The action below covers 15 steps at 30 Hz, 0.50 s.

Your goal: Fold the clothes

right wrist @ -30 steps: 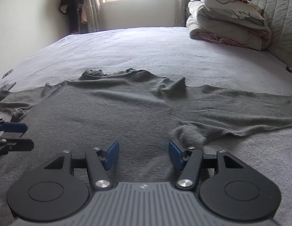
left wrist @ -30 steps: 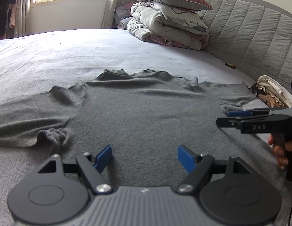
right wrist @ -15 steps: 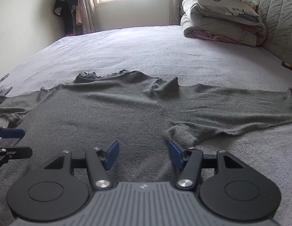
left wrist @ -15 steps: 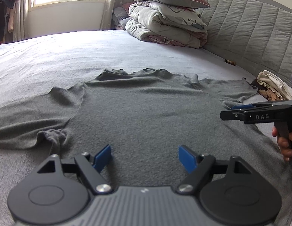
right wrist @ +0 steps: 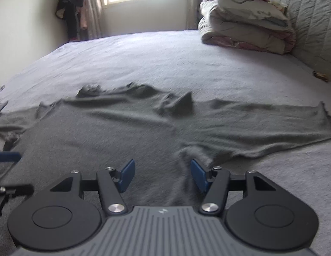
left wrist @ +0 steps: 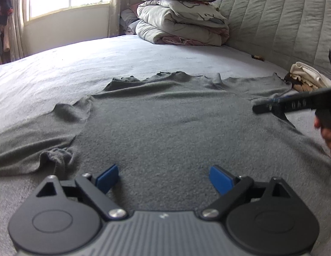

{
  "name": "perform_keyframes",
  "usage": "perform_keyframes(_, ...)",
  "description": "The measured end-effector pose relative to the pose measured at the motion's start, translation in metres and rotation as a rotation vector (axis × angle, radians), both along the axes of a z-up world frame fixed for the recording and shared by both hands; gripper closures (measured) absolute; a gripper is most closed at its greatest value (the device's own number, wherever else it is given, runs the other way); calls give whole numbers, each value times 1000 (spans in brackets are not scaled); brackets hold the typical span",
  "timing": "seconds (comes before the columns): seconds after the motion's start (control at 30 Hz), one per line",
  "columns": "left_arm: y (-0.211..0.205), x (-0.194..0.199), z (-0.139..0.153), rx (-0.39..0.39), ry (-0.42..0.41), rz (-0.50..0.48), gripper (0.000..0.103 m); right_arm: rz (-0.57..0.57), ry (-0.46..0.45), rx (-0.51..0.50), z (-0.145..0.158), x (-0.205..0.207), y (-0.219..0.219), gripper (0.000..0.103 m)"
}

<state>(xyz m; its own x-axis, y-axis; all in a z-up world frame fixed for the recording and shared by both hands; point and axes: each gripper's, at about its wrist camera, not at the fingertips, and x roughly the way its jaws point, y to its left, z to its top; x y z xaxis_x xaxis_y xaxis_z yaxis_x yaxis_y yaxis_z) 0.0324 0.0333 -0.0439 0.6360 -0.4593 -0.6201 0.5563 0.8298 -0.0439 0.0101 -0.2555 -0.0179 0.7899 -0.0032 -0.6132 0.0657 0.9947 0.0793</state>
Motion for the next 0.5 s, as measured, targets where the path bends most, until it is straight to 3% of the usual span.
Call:
perform_keyframes(0.27, 7, 16, 18, -77, 34, 70, 9, -229, -51, 109, 29, -3, -79, 42)
perform_keyframes(0.5, 3, 31, 21, -108, 48, 121, 9, -419, -26, 119, 10, 1, -137, 42)
